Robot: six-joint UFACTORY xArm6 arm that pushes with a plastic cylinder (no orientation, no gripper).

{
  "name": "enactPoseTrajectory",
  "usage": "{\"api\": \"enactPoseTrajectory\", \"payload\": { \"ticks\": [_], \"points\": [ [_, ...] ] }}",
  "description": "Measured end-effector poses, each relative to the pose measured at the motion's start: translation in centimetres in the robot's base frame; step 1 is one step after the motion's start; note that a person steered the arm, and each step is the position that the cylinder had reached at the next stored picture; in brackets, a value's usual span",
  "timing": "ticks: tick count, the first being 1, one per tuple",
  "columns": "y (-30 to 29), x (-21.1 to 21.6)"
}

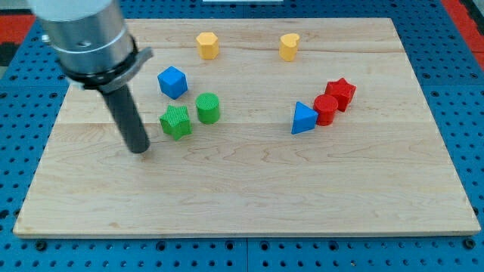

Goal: Push blue cube into green blocks

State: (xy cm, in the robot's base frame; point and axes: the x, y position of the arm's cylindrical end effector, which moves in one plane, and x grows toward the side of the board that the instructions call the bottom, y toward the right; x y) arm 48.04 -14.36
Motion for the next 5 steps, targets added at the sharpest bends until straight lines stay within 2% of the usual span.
{"api": "enactPoseTrajectory", "payload": {
  "ticks": [1, 2, 3, 4, 5],
  "points": [
    [1.5, -3.7],
    [2.9, -4.0],
    [-4.2, -4.4],
    [-9.2, -7.4],
    [-5.8, -14.6]
  ]
}}
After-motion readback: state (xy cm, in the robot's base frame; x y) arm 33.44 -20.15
